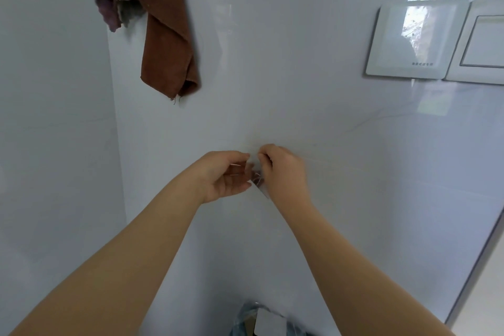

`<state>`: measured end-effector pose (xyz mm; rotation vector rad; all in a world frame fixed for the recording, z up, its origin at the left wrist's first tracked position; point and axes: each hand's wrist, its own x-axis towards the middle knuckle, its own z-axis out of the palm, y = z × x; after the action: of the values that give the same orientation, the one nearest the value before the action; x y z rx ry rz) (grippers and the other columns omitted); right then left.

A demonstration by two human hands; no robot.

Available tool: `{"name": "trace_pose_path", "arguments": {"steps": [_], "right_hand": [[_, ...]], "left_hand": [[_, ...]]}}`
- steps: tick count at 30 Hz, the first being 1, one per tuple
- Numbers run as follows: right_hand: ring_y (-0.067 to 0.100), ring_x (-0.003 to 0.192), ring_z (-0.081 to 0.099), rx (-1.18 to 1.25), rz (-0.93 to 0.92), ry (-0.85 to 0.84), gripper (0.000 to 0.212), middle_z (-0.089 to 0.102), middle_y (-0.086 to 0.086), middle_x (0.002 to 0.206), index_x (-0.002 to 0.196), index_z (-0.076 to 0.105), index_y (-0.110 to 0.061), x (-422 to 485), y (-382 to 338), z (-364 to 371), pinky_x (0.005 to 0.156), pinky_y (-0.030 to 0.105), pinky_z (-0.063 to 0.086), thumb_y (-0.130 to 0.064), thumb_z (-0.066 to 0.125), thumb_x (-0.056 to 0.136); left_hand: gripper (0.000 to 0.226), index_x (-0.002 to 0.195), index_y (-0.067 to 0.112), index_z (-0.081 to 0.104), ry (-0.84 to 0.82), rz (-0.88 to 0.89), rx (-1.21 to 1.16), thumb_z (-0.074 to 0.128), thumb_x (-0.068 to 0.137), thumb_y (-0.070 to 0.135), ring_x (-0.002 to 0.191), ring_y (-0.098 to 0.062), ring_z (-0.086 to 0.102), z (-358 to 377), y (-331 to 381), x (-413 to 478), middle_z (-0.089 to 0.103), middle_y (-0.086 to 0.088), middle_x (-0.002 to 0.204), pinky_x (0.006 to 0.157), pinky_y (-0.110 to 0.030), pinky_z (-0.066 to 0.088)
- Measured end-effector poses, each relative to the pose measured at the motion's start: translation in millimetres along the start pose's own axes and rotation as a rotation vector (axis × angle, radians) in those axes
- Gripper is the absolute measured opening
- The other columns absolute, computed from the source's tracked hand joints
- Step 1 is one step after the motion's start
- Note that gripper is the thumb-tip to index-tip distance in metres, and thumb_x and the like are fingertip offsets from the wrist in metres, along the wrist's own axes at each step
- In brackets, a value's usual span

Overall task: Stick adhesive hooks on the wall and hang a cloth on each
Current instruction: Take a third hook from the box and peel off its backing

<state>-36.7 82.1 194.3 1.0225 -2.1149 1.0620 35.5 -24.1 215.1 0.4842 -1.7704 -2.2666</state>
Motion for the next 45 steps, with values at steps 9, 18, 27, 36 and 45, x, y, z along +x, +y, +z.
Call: {"name": "trace_pose_path", "arguments": {"steps": [9,18,27,36,45], "right_hand": [[0.034,0.086,0.056,-0.037,-0.051,-0.026,0.021,0.063,0.021,0.092,0.095,0.063,0.007,-5,3,1,0.075,0.038,0.038,-0.006,0.046,0.093],[0.034,0.079,0.058,0.025,-0.088,0.102,0.017,0.064,0.022,0.084,0.089,0.065,0.008,-7,3,6,0.063,0.022,0.027,0.001,0.049,0.090],[0.032,0.088,0.059,0.076,-0.001,0.245,0.019,0.067,0.020,0.093,0.096,0.065,0.007,0,6,-9,0.068,0.016,0.027,-0.003,0.050,0.092],[0.015,0.076,0.044,0.114,0.068,0.242,0.020,0.064,0.015,0.088,0.096,0.064,0.002,2,6,-19,0.063,0.016,0.023,-0.008,0.047,0.095],[0.017,0.073,0.046,0.110,0.168,0.121,0.020,0.053,0.001,0.076,0.093,0.063,-0.001,-11,5,-24,0.059,0.020,0.024,-0.009,0.045,0.094]], "left_hand": [[0.020,0.072,0.009,0.052,0.124,0.072,0.163,0.052,0.092,0.008,0.042,-0.008,0.060,0,3,1,0.059,0.002,0.043,0.048,-0.020,0.054],[0.019,0.072,0.004,0.052,0.231,0.058,0.039,0.053,0.091,0.003,0.030,-0.006,0.048,-5,5,1,0.048,-0.008,0.062,0.041,-0.025,0.054],[0.020,0.070,0.002,0.051,0.342,-0.028,-0.031,0.054,0.090,0.003,0.041,-0.010,0.048,-37,-9,9,0.051,-0.009,0.066,0.037,-0.023,0.052],[0.016,0.075,0.002,0.051,0.425,-0.002,-0.060,0.050,0.091,-0.001,0.058,-0.014,0.048,-48,-8,11,0.049,-0.008,0.070,0.035,-0.028,0.052],[0.014,0.079,0.007,0.054,0.357,0.053,0.057,0.052,0.092,0.005,0.061,-0.013,0.051,-42,-11,3,0.053,-0.005,0.074,0.039,-0.025,0.053]]}}
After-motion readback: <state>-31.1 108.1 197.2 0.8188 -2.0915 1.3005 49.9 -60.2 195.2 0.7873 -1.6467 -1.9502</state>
